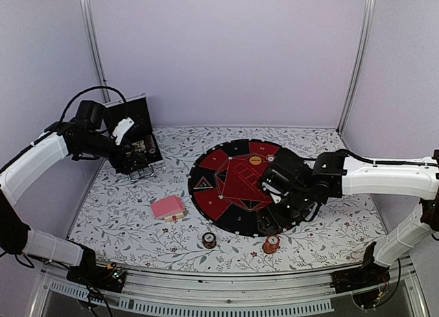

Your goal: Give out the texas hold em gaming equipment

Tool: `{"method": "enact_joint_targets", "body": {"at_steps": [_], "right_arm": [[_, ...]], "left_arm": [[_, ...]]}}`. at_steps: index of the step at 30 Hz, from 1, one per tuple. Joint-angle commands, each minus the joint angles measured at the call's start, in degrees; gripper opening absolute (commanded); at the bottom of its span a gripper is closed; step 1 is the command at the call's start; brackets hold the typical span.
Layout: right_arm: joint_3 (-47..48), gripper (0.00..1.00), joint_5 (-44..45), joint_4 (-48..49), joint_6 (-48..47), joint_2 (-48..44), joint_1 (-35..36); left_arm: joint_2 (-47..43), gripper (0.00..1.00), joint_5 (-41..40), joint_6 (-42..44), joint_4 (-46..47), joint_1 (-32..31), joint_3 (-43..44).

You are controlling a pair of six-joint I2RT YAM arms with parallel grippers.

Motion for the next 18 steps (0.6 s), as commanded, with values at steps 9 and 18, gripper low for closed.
{"method": "enact_joint_targets", "body": {"at_steps": [9, 18], "right_arm": [[-3.2, 0.89, -3.62, 0.05, 4.0, 3.05, 3.8], [-4.33, 0.83, -2.3, 1.64, 3.01, 6.37, 3.79]], "left_arm": [[-1.93, 1.0, 0.34, -0.72, -0.75, -0.6, -0.37], [-1.91, 1.0, 0.58, -0.61, -0.84, -0.62, 0.32]]}}
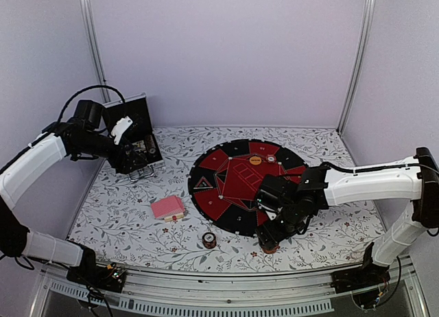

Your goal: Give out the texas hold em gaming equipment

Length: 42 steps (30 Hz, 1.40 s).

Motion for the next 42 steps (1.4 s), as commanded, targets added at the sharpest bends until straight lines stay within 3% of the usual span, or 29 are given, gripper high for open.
{"method": "enact_joint_targets", "body": {"at_steps": [1, 16, 27, 42], "right_arm": [[-1.21, 0.83, 1.07, 1.33, -0.47, 1.86, 0.45], [-2.01, 0.73, 1.58, 4.7, -1.18, 4.59, 0.4], [-1.49, 0.56, 2.54, 4.97, -1.26, 5.81, 0.42], [-0.07, 0.41, 3.16, 3.02, -1.31, 4.49, 0.47]], "left_arm": [[-0.52, 1.0, 0.67, -0.59, -0.65, -0.66, 0.42], [0.12, 1.0, 0.62, -0.62, -0.61, -0.71, 0.83], [0.2, 1.0, 0.58, -0.52, -0.65, -0.71, 1.05], [0.12, 1.0, 0.78, -0.61, -0.74, -0.7, 1.14]]}}
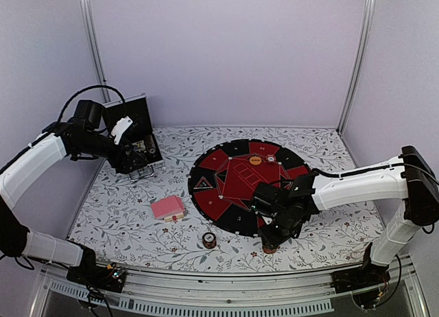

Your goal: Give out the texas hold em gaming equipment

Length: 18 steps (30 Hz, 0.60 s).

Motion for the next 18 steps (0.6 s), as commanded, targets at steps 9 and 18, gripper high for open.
{"method": "enact_joint_targets", "body": {"at_steps": [9, 18], "right_arm": [[3.63, 0.36, 2.06, -3.4, -0.59, -1.02, 0.42], [4.04, 0.33, 2.02, -4.63, -1.14, -1.4, 0.42]], "left_arm": [[0.01, 1.0, 0.89, -0.33, -0.87, -0.66, 1.03], [0.0, 1.0, 1.01, -0.28, -0.89, -0.71, 1.2]]}}
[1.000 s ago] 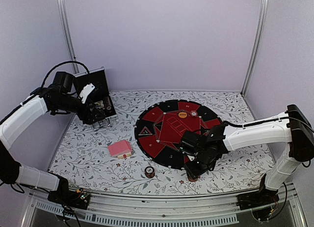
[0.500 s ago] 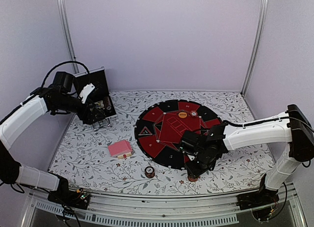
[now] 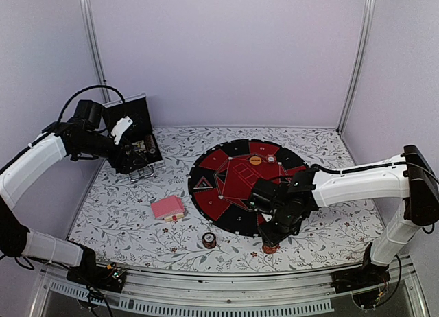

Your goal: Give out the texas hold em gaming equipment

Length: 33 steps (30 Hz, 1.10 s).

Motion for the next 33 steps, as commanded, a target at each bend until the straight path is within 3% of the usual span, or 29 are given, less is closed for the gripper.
{"method": "enact_joint_targets", "body": {"at_steps": [1, 9, 14, 26, 33], "right_arm": [[1.51, 0.33, 1.17, -1.27, -0.4, -1.33, 0.49], [10.4, 0.33, 2.72, -2.36, -2.99, 2.36, 0.41], [20.5, 0.32, 2.81, -0.34, -5.82, 11.06, 0.4], [54.89, 0.3, 1.93, 1.06, -12.68, 38.87, -3.56], [61.63, 0.3, -0.19, 2.58, -13.82, 45.67, -7.0]], "left_arm": [[0.06, 1.0, 0.91, -0.29, -0.77, -0.69, 1.27], [0.0, 1.0, 1.09, -0.41, -0.81, -0.66, 0.93], [-0.23, 1.0, 1.06, 0.01, -0.81, -0.68, 0.14], [-0.47, 1.0, 2.47, 0.28, -0.59, -0.69, -0.32], [-0.44, 1.0, 2.39, 0.56, 0.4, -0.69, -1.25]]}}
